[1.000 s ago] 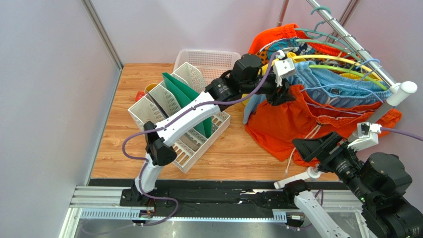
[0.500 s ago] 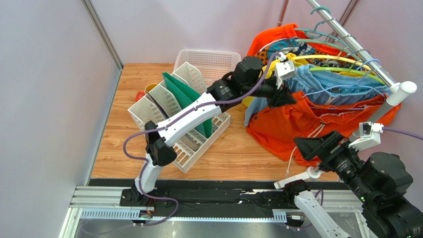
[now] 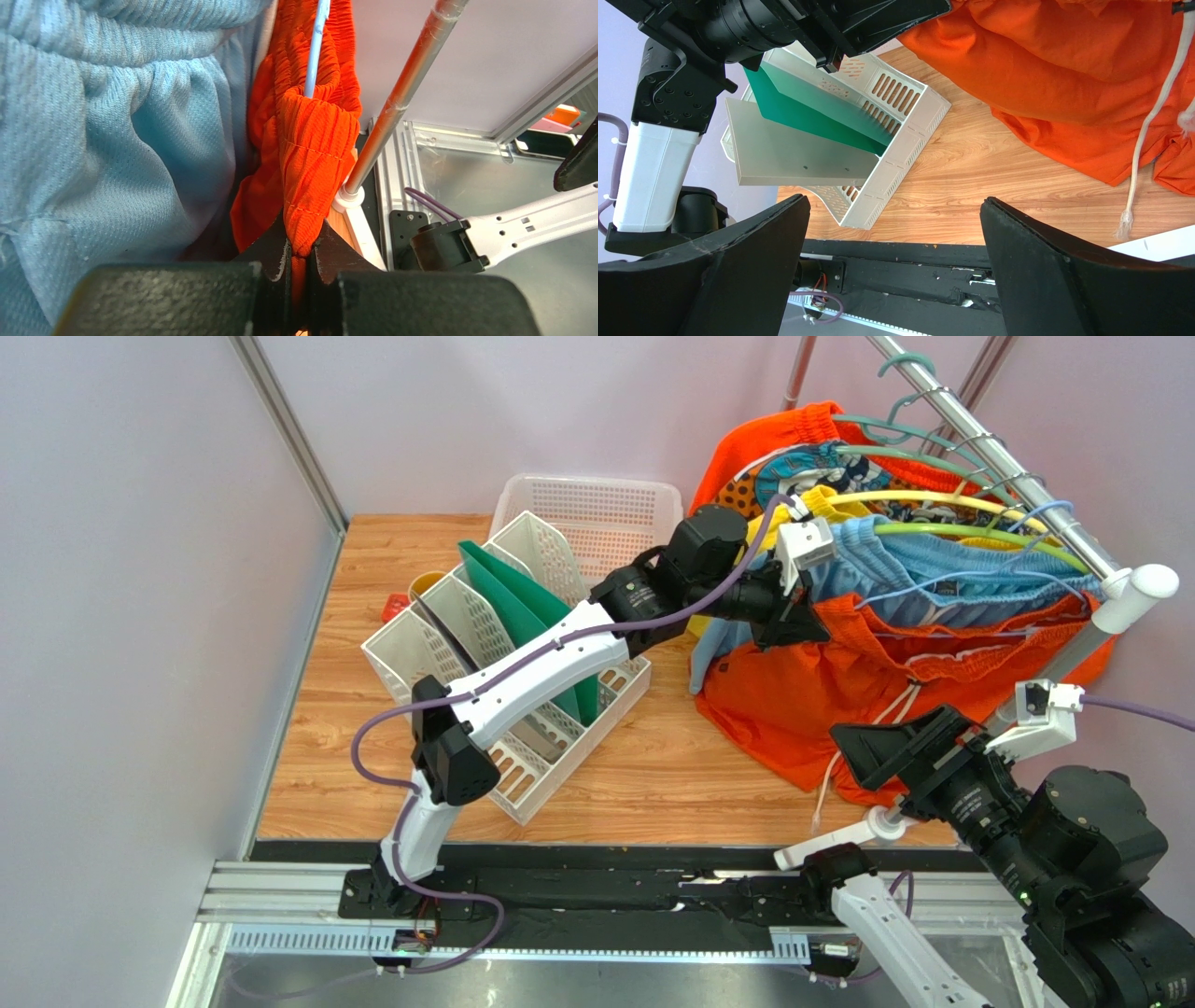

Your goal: Remove the shorts from the hanger

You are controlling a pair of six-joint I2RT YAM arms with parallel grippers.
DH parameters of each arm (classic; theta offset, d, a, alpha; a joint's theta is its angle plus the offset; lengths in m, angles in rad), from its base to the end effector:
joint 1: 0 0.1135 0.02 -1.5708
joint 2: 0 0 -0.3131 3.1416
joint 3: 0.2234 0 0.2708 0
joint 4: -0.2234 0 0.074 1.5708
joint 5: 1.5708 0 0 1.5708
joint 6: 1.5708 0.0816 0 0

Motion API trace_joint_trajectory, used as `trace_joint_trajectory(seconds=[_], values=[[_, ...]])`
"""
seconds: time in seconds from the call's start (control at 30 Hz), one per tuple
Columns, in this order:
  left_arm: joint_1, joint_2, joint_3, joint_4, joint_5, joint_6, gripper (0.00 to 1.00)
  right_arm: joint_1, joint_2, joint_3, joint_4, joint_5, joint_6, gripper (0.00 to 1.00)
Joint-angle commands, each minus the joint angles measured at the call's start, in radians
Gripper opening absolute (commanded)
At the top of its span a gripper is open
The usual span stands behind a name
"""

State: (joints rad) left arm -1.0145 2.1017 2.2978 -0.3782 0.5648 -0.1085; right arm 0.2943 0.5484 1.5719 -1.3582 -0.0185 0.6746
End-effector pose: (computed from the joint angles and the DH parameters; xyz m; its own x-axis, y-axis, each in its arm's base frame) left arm 0.2620 -0.5041 0.4679 -0.2028 0.1530 -0.9672 0.9791 0.0157 -0.2029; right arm -0.0139 -0.0026 0.4823 -0.4371 0.5201 -0.7338 -0.0432 0.8028 0.5947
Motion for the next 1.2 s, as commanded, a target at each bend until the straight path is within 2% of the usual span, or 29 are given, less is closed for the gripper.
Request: trace_joint_trajectory(seconds=[0.0,0.2,0.53,0.73,1.17], values=[[-0.007,-0.071,0.041,0.004,-0.039,-0.036,0.0,0.006,0.007,0.03,-0.292,0.011,-0.02,1.0],[-0.029,-0.085,0.121,-0.071,-0.127,-0.103,0.0,0.006,0.008,0.033,-0.295,0.009,-0.021,1.0],[-0.099,-0.101,0.21,-0.106,-0.265,-0.077,0.0,0.006,0.01,0.043,-0.3,0.008,-0.021,1.0],[-0.122,-0.048,0.301,-0.12,-0.278,-0.12,0.0,0.008,0.016,0.056,-0.302,0.006,-0.021,1.0],[-0.144,0.024,0.385,-0.152,-0.325,-0.146,0.0,0.006,0.025,0.076,-0.305,0.003,-0.015,1.0]])
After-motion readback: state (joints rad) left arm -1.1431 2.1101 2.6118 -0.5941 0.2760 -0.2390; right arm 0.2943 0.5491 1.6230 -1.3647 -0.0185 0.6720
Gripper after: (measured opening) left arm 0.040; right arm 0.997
